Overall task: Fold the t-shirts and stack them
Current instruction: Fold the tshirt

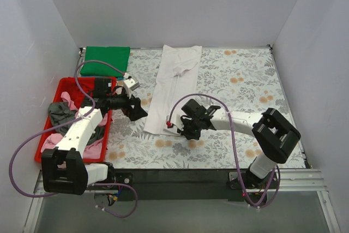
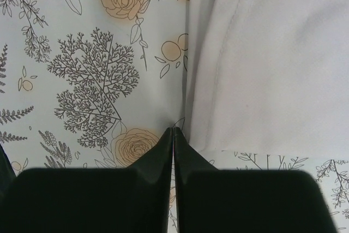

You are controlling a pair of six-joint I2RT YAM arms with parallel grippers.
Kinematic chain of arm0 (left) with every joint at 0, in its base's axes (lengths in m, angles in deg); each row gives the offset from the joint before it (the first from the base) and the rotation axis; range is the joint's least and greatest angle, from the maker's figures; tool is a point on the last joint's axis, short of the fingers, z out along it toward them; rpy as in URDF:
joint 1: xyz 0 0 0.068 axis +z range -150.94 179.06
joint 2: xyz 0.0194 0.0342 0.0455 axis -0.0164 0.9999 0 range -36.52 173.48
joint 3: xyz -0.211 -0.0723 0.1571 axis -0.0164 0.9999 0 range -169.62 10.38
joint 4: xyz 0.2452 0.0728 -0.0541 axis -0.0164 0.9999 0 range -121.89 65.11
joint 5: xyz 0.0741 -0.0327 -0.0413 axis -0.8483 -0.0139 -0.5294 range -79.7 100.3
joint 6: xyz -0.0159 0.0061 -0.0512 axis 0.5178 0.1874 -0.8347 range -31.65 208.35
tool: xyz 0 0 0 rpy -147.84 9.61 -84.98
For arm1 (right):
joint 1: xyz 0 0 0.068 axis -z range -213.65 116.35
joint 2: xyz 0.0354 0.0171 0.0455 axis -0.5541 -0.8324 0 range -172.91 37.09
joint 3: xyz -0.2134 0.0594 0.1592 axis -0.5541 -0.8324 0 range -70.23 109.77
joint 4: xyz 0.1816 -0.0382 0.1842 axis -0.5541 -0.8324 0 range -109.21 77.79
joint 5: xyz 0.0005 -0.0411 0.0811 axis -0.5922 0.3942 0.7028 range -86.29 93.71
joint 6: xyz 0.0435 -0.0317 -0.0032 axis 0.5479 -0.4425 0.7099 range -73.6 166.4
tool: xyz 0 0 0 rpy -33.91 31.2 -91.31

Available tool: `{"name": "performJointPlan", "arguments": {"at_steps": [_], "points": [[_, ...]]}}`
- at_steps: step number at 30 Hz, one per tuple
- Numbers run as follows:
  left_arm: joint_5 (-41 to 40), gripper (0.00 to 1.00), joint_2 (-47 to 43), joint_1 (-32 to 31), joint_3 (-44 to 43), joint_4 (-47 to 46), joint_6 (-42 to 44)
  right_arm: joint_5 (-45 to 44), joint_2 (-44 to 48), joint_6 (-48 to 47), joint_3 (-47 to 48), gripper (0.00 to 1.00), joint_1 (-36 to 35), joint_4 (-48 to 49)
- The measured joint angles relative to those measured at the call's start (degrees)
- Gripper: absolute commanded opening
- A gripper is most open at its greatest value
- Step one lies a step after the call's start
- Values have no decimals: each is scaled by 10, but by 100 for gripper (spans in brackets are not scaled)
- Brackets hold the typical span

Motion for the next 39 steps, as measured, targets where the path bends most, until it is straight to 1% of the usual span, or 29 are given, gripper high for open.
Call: {"name": "performJointPlan", "arguments": {"at_steps": [2,6,8,11,13,17,20,25,29,32,35,37,38,39], "points": [[0,78,0,0,1,3,13,-1,11,-3,-14,3,0,12],[0,78,-5,-2,20,13,45,-6,37,-10,-39,8,0,18],[0,78,-8,-3,31,22,56,-10,54,-13,-49,8,0,-1],[0,77,-9,-3,40,31,65,-5,77,-14,-44,8,1,-31],[0,77,-9,-3,42,31,65,2,80,-10,-18,9,2,-44],[-3,77,-8,-3,43,21,49,17,33,14,73,9,3,-38],[-6,77,-3,-3,43,15,40,18,-17,28,108,9,3,-8],[-12,77,-2,-3,42,14,38,14,-84,34,106,9,3,-2],[-13,75,-2,-3,42,17,51,14,-76,28,85,9,5,21],[-19,73,-3,-9,45,26,76,14,-48,18,46,9,5,42],[-31,71,-6,-28,61,34,111,16,-9,5,2,13,5,48],[-40,70,-15,-47,80,36,134,18,16,-4,-23,18,5,43],[-45,70,-22,-59,91,38,146,19,27,-8,-31,26,5,36],[-50,69,-29,-73,102,39,158,20,37,-11,-39,32,5,29]]}}
